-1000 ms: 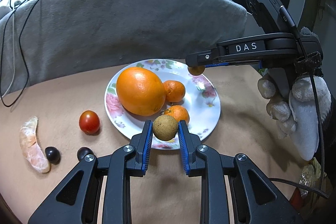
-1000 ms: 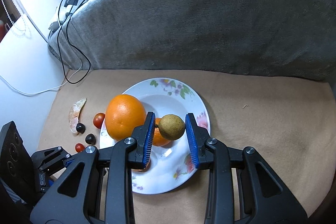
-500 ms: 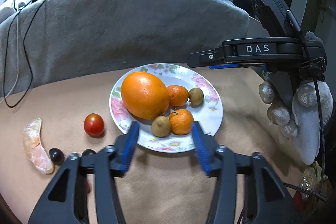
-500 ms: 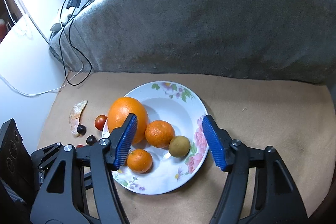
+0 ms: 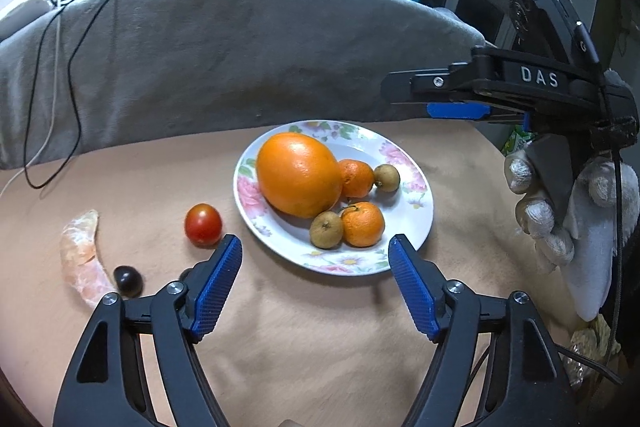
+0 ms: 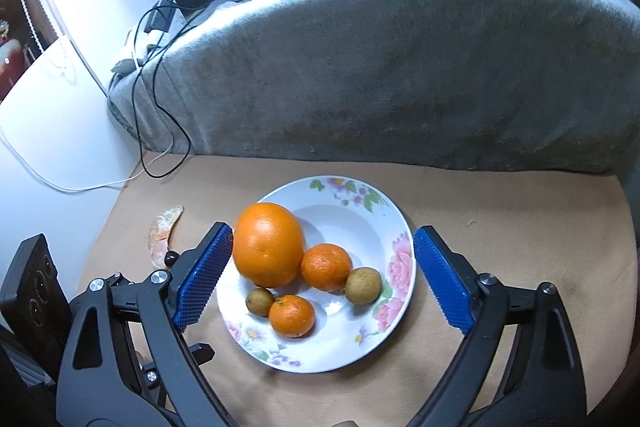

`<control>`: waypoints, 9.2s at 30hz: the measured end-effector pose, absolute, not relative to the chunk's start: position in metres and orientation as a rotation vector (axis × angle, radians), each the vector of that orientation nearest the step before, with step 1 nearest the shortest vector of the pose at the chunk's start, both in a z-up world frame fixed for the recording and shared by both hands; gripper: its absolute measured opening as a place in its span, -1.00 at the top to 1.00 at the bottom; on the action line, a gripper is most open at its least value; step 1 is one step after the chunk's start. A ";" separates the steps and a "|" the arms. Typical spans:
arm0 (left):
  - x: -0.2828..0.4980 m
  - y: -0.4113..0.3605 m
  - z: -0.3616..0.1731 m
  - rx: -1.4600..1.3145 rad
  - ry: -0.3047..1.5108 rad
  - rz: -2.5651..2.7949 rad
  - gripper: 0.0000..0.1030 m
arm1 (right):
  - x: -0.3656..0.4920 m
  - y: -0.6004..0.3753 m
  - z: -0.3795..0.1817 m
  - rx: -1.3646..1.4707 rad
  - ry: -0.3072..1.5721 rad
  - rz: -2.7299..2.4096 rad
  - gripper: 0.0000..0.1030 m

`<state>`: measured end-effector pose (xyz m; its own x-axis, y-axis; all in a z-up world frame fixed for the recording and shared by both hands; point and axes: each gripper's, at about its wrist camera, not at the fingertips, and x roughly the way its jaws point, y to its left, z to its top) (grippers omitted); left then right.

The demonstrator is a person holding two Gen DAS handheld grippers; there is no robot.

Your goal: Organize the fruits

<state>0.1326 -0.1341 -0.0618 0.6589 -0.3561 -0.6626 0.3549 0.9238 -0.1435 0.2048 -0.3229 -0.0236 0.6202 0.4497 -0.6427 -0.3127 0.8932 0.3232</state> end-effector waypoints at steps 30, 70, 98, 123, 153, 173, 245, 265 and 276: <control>0.100 -0.006 -0.063 -0.110 0.730 -0.198 -0.48 | 0.191 -0.216 -0.008 0.144 0.843 0.668 -0.83; 0.155 0.042 -0.104 -0.331 0.869 -0.231 0.11 | 0.256 -0.049 -0.105 0.137 1.219 0.821 -0.18; 0.164 0.021 -0.106 -0.216 0.878 -0.201 0.37 | 0.256 -0.036 -0.110 0.150 1.218 0.820 0.24; 0.121 -0.031 -0.053 -0.136 0.777 -0.256 0.38 | 0.219 -0.110 -0.057 0.185 1.092 0.818 0.25; 0.151 -0.138 -0.045 -0.052 0.768 -0.438 0.38 | 0.205 -0.244 -0.043 0.286 1.019 0.678 0.25; 0.175 -0.202 -0.053 -0.022 0.787 -0.508 0.38 | 0.216 -0.319 -0.054 0.397 1.010 0.578 0.26; 0.141 -0.012 -0.080 -0.035 0.834 -0.270 0.15 | 0.142 -0.197 -0.035 0.102 0.949 0.695 -0.68; 0.154 -0.003 -0.096 -0.057 0.856 -0.326 0.33 | 0.187 -0.165 -0.080 0.154 1.095 0.613 0.08; 0.159 -0.007 -0.104 -0.047 0.873 -0.331 0.43 | 0.190 -0.152 -0.087 0.083 1.094 0.610 0.26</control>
